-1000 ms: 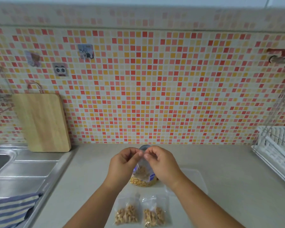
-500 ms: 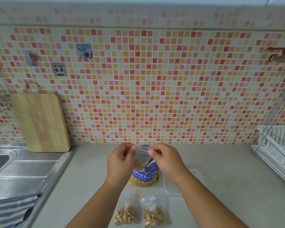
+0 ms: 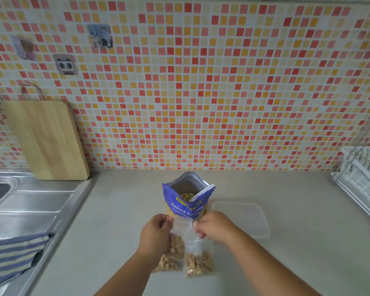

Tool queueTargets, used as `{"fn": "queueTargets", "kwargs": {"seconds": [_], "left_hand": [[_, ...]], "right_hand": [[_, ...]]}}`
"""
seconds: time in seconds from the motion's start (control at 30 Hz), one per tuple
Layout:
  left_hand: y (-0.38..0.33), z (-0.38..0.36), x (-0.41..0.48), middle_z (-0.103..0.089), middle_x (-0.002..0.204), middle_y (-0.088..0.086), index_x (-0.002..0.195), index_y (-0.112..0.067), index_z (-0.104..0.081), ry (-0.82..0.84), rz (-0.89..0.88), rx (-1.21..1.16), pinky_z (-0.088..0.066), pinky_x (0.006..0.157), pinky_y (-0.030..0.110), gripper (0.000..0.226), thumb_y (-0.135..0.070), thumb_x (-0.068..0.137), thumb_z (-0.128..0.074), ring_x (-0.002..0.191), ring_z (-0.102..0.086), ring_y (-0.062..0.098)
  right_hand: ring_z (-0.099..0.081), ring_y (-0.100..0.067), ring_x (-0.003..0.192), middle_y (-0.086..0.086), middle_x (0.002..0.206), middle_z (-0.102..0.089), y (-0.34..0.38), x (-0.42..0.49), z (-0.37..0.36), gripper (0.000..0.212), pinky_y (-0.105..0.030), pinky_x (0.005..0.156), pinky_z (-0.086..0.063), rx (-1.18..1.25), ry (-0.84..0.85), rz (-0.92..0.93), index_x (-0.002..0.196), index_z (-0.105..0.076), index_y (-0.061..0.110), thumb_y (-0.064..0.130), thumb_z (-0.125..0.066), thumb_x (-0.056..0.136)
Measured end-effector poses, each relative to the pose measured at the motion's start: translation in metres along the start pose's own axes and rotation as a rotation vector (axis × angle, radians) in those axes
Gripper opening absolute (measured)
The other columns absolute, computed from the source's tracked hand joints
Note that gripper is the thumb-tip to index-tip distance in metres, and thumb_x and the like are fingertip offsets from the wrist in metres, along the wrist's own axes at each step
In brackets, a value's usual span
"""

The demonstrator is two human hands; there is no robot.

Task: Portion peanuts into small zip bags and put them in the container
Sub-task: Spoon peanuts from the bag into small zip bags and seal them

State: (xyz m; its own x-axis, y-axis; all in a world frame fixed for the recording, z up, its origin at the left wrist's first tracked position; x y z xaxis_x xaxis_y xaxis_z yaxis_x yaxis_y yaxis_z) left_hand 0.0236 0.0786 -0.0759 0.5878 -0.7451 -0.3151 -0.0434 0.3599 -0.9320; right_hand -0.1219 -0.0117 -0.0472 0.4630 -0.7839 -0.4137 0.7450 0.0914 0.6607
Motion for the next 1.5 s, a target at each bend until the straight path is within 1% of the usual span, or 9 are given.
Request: {"fn": "queueTargets", "kwargs": {"seconds": [0.13,0.3,0.43,0.6,0.73,0.9,1.07,1.2,1.5], "left_hand": [[0.033,-0.004,0.009,-0.059,0.072,0.008,0.08,-0.005,-0.059,-0.034,0.123,0.069,-0.037,0.038,0.021,0.017,-0.015,0.093,-0.053,0.035,-0.047,0.019],[0.04,-0.005,0.013,-0.06,0.069,0.009,0.087,-0.008,-0.059,-0.035,0.084,0.251,-0.04,0.038,0.016,0.018,-0.016,0.093,-0.044,0.04,-0.057,0.018],[0.046,-0.008,0.019,-0.062,0.064,0.012,0.081,-0.013,-0.054,-0.003,0.039,0.392,-0.043,0.039,0.019,0.017,-0.013,0.09,-0.04,0.05,-0.062,0.022],[0.05,-0.01,0.023,-0.066,0.073,0.01,0.071,-0.022,-0.048,-0.017,-0.008,0.513,-0.051,0.058,0.033,0.02,-0.014,0.088,-0.04,0.071,-0.065,0.031],[0.048,-0.01,0.02,-0.066,0.082,0.01,0.077,-0.021,-0.051,-0.021,-0.034,0.515,-0.052,0.059,0.035,0.015,-0.016,0.09,-0.044,0.076,-0.065,0.031],[0.042,-0.01,0.016,-0.061,0.109,0.009,0.111,-0.015,-0.059,-0.008,-0.109,0.603,-0.045,0.078,0.025,0.021,-0.02,0.091,-0.053,0.087,-0.057,0.021],[-0.013,-0.004,-0.013,-0.069,0.094,0.001,0.086,-0.028,-0.066,-0.008,-0.285,0.194,-0.047,0.075,0.023,0.013,-0.026,0.093,-0.054,0.083,-0.063,0.017],[-0.058,-0.002,-0.033,-0.072,0.086,0.014,0.085,-0.015,-0.073,0.15,-0.307,-0.203,-0.051,0.082,0.033,0.018,-0.024,0.091,-0.059,0.081,-0.066,0.023],[-0.102,0.008,-0.049,-0.069,0.071,0.011,0.079,-0.012,-0.073,0.144,-0.47,-0.192,-0.049,0.054,0.018,0.015,-0.015,0.089,-0.061,0.059,-0.061,0.011]], "right_hand": [[-0.058,-0.028,0.118,-0.011,0.126,-0.061,-0.031,0.008,-0.03,0.049,-0.029,0.093,-0.047,-0.442,-0.076,-0.167,0.12,-0.06,0.01,0.045,-0.053,0.086],[-0.06,-0.03,0.114,-0.015,0.12,-0.063,-0.046,0.014,-0.042,0.044,-0.03,0.09,-0.048,-0.348,-0.081,-0.226,0.111,-0.064,0.007,0.041,-0.049,0.087],[-0.059,-0.03,0.091,-0.023,0.092,-0.059,-0.049,0.021,-0.034,0.036,-0.028,0.071,-0.039,-0.258,-0.064,-0.226,0.068,-0.053,0.005,0.037,-0.05,0.084],[-0.059,-0.027,0.116,-0.009,0.124,-0.062,-0.048,0.014,-0.036,0.05,-0.029,0.09,-0.046,-0.333,-0.089,-0.24,0.117,-0.061,0.011,0.048,-0.055,0.085],[-0.061,-0.029,0.105,-0.013,0.113,-0.066,-0.042,0.01,-0.046,0.027,-0.027,0.075,-0.042,-0.236,-0.104,-0.198,0.092,-0.064,0.012,0.033,-0.049,0.087],[-0.05,-0.02,0.057,-0.004,0.06,-0.059,-0.027,0.002,-0.02,0.016,-0.026,0.057,-0.038,0.232,-0.171,-0.113,0.056,-0.052,0.015,0.025,-0.051,0.07],[-0.047,-0.011,0.043,-0.001,0.053,-0.057,0.0,-0.021,0.004,0.016,-0.022,0.045,-0.037,0.716,-0.053,0.038,0.069,-0.059,0.012,0.003,-0.055,0.081],[-0.051,-0.014,0.048,-0.007,0.062,-0.058,0.024,-0.036,0.015,0.01,-0.024,0.048,-0.04,0.851,-0.029,0.166,0.083,-0.063,0.009,0.008,-0.055,0.076],[-0.06,-0.009,0.079,0.01,0.086,-0.065,0.052,-0.058,0.041,0.01,-0.027,0.075,-0.053,0.466,-0.304,0.415,0.084,-0.063,0.031,0.023,-0.068,0.082]]}}
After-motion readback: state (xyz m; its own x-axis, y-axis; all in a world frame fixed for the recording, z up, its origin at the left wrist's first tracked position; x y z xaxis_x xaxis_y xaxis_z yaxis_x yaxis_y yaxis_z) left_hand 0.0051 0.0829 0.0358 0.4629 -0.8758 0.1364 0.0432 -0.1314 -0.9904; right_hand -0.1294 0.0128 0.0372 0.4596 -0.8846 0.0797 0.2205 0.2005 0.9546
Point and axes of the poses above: each hand's wrist, its own x-axis towards the middle knuckle, its own z-axis out of the back of the hand, y = z × x, the point moved 3 cm from there along x, towards the middle knuckle
